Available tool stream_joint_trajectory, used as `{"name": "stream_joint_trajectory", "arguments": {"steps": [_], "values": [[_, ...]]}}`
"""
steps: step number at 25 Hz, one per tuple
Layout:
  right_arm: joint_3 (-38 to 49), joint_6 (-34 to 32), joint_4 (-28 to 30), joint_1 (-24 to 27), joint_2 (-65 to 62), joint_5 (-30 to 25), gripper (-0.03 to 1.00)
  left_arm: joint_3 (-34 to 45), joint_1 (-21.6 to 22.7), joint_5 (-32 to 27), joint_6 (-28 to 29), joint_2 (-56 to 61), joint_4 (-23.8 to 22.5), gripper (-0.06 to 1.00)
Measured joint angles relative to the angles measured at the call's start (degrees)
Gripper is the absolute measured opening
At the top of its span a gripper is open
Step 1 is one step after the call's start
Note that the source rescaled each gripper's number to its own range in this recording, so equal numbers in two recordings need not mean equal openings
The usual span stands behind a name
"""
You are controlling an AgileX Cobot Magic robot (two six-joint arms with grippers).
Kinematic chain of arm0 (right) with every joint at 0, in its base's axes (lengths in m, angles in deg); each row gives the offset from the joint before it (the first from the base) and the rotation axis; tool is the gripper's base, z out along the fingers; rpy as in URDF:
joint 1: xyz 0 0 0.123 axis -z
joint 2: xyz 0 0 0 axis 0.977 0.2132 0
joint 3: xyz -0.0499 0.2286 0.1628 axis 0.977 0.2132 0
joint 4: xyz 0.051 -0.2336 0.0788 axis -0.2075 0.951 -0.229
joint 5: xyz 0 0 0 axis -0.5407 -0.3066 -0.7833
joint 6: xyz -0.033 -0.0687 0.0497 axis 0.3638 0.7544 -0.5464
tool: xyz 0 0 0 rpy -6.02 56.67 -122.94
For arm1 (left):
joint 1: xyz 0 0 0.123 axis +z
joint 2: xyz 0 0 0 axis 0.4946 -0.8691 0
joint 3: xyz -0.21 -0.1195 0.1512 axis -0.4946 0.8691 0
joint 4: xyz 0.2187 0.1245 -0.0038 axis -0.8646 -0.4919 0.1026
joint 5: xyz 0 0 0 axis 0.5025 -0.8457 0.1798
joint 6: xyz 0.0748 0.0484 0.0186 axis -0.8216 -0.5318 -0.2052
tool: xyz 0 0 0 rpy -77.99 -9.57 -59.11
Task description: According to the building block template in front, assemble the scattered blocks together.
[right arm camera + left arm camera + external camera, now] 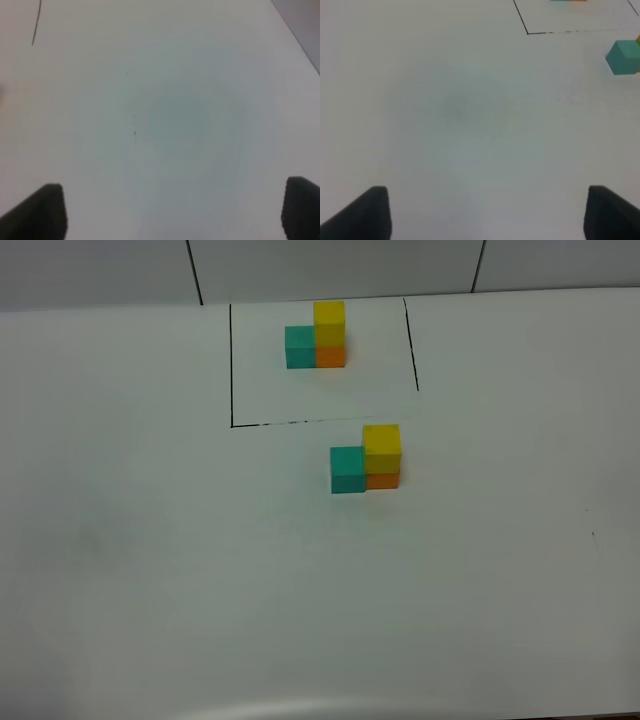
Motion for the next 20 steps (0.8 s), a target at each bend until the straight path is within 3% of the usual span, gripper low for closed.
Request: {"name": "stream_joint_trajectory", "arguments": {"steps": [20], "values": [[0.00, 0.19, -0.06, 0.00, 0.00, 0.00, 0.97, 0.00, 0.00, 0.00, 0.00, 0.00, 0.00, 0.66]]}}
